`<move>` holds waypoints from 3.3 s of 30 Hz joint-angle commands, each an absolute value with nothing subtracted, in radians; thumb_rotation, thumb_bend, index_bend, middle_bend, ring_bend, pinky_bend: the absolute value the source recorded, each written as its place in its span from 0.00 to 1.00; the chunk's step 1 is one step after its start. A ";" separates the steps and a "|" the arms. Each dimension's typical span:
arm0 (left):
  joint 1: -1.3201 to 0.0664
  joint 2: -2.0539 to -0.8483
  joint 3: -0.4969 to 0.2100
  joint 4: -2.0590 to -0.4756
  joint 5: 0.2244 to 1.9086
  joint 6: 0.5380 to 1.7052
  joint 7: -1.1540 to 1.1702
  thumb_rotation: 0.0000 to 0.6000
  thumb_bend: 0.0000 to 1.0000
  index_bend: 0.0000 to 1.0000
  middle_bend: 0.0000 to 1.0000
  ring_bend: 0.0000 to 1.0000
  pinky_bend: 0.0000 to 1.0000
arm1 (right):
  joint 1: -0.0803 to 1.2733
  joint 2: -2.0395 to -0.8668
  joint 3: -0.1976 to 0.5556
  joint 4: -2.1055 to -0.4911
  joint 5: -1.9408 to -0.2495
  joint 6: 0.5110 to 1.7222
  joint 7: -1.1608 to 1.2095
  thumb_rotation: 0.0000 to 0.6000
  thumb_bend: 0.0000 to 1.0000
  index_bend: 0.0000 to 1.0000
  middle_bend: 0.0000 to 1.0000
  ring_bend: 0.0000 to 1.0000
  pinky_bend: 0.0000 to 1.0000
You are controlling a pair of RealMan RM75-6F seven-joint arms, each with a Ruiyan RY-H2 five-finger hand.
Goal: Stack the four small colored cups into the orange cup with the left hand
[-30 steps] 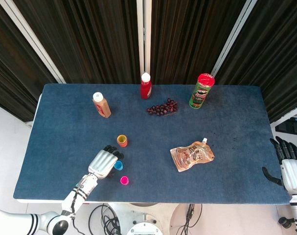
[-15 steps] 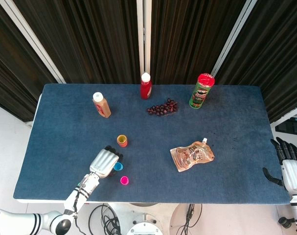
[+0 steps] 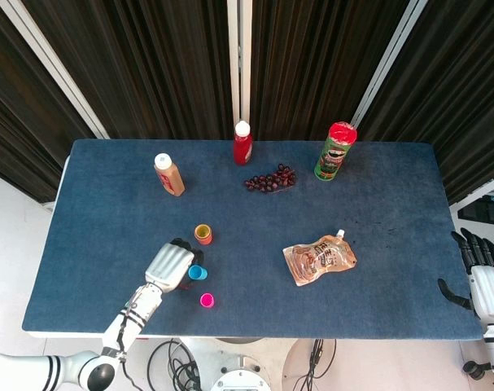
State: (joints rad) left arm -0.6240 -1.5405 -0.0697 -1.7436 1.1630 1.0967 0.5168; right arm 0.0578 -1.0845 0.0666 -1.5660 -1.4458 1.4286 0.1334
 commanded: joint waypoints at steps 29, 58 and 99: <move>-0.808 -1.599 -0.256 -1.510 0.889 0.978 0.461 1.00 0.25 0.52 0.54 0.35 0.32 | 0.065 -1.087 0.072 -1.547 -1.440 1.416 0.155 1.00 0.25 0.00 0.00 0.00 0.00; -0.703 -1.350 -0.056 -1.973 0.989 1.115 0.594 1.00 0.18 0.27 0.28 0.19 0.29 | 0.069 -1.075 0.073 -1.559 -1.451 1.419 0.159 1.00 0.25 0.00 0.00 0.00 0.00; -0.558 -1.612 0.070 -1.843 1.189 1.136 0.646 1.00 0.22 0.39 0.39 0.39 0.49 | 0.056 -1.077 0.049 -1.546 -1.488 1.440 0.193 1.00 0.25 0.00 0.00 0.00 0.00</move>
